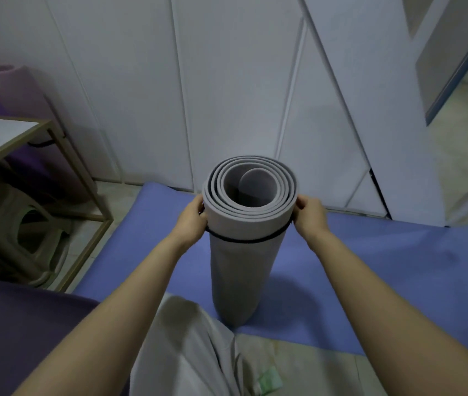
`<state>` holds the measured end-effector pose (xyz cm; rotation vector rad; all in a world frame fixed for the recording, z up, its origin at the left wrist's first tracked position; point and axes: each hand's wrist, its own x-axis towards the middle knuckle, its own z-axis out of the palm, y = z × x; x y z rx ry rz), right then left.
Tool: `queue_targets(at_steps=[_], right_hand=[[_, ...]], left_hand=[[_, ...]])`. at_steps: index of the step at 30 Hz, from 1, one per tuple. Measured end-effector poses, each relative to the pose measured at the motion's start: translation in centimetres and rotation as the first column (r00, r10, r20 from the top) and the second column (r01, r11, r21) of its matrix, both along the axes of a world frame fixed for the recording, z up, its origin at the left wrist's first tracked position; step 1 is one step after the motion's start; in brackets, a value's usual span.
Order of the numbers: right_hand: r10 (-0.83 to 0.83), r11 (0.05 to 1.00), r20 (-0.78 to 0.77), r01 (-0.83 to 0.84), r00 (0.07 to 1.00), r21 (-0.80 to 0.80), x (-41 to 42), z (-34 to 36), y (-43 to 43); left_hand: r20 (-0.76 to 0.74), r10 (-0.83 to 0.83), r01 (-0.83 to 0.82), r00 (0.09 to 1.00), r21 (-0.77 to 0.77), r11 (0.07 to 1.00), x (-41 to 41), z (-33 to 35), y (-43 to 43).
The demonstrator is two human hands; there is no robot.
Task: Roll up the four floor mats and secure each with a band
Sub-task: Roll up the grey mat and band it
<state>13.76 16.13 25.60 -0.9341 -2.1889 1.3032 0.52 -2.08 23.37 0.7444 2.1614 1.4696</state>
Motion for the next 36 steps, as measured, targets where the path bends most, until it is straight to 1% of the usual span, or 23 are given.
queue_targets(at_steps=[2, 4, 7, 8, 9, 11, 13, 15, 16, 17, 18, 19, 20, 21, 22, 23, 24, 25, 27, 31, 33, 34, 36], right_hand=[[-0.004, 0.991, -0.005, 0.004, 1.000, -0.134, 0.5, 0.1, 0.3], [0.003, 0.967, -0.017, -0.007, 1.000, -0.254, 1.0, 0.3, 0.2], [-0.030, 0.956, -0.031, 0.019, 0.999, -0.293, 1.0, 0.5, -0.2], [-0.043, 0.960, -0.029, 0.034, 0.999, -0.277, 0.8, 0.7, -0.4], [-0.040, 0.974, -0.016, 0.036, 0.999, -0.226, 0.5, 0.9, -0.7], [0.003, 0.998, 0.039, 0.000, 0.999, -0.062, 0.2, 1.3, -1.2], [0.066, 0.992, 0.112, -0.077, 0.992, 0.099, 0.1, 1.6, -1.7], [0.098, 0.979, 0.140, -0.121, 0.985, 0.162, -0.2, 1.6, -1.7], [0.105, 0.974, 0.152, -0.132, 0.983, 0.182, -0.4, 1.5, -1.8], [0.105, 0.969, 0.167, -0.139, 0.980, 0.205, -0.6, 1.6, -2.0], [0.109, 0.962, 0.178, -0.149, 0.978, 0.231, -0.9, 1.8, -2.3], [0.116, 0.953, 0.188, -0.163, 0.975, 0.255, -1.2, 1.9, -2.6], [0.122, 0.945, 0.198, -0.175, 0.973, 0.275, -1.4, 2.0, -2.8], [0.125, 0.941, 0.212, -0.184, 0.969, 0.285, -1.4, 2.0, -2.8], [0.128, 0.941, 0.219, -0.188, 0.967, 0.282, -1.4, 2.1, -2.7], [0.133, 0.942, 0.221, -0.193, 0.966, 0.276, -1.3, 2.1, -2.5], [0.142, 0.941, 0.219, -0.201, 0.965, 0.273, -1.2, 2.2, -2.2], [0.153, 0.940, 0.219, -0.211, 0.964, 0.268, -1.0, 2.4, -2.0], [0.186, 0.938, 0.226, -0.241, 0.956, 0.248, -0.8, 2.9, -1.5], [0.230, 0.935, 0.255, -0.286, 0.939, 0.212, 0.4, 4.0, -0.2], [0.263, 0.928, 0.260, -0.318, 0.929, 0.197, 1.0, 4.0, 0.1], [0.276, 0.922, 0.263, -0.332, 0.924, 0.198, 1.2, 4.0, -0.1], [0.280, 0.910, 0.271, -0.344, 0.921, 0.232, 1.0, 3.9, -0.3]], left_hand=[[0.066, -0.034, 0.034, 0.997, 0.002, 0.999, -0.3, 0.4, -0.2], [0.167, -0.064, 0.061, 0.984, 0.021, 0.998, -0.6, 0.4, -0.9], [0.304, -0.148, 0.146, 0.941, 0.028, 0.989, -1.2, 0.7, -1.9], [0.325, -0.154, 0.152, 0.933, 0.031, 0.988, -1.4, 1.0, -2.1], [0.331, -0.137, 0.134, 0.934, 0.034, 0.990, -1.4, 1.5, -2.3], [0.366, -0.096, 0.073, 0.926, 0.076, 0.994, -1.5, 2.2, -2.6], [0.454, -0.154, 0.077, 0.877, 0.184, 0.980, -1.7, 3.0, -3.2], [0.528, -0.250, 0.087, 0.812, 0.314, 0.945, -1.7, 4.3, -3.4], [0.543, -0.234, 0.055, 0.806, 0.324, 0.945, -1.5, 5.3, -2.9], [0.505, -0.175, 0.021, 0.845, 0.295, 0.955, -1.0, 6.4, -2.1], [0.379, -0.071, -0.017, 0.923, 0.223, 0.975, -0.5, 7.3, -1.1], [0.166, 0.007, -0.030, 0.986, 0.138, 0.990, 0.2, 8.3, -0.2], [-0.110, -0.005, 0.008, 0.994, 0.024, 1.000, 0.6, 8.7, 0.6], [-0.351, -0.087, 0.040, 0.932, -0.139, 0.990, 0.9, 8.7, 1.1], [-0.493, -0.180, 0.035, 0.851, -0.289, 0.957, 0.8, 8.3, 1.4], [-0.545, -0.244, 0.009, 0.802, -0.398, 0.917, 0.6, 8.0, 1.4], [-0.550, -0.277, -0.020, 0.788, -0.473, 0.881, 0.3, 7.8, 1.5], [-0.542, -0.282, -0.040, 0.792, -0.507, 0.861, 0.2, 7.8, 1.8], [-0.551, -0.302, -0.057, 0.778, -0.541, 0.839, 0.3, 8.0, 2.7], [-0.561, -0.317, -0.063, 0.765, -0.554, 0.830, 1.5, 8.7, 4.3], [-0.629, -0.342, -0.051, 0.698, -0.521, 0.852, 2.4, 9.1, 4.6], [-0.663, -0.385, -0.009, 0.642, -0.509, 0.861, 2.7, 9.2, 4.7], [-0.669, -0.508, 0.082, 0.542, -0.560, 0.825, 2.9, 9.2, 4.7]])
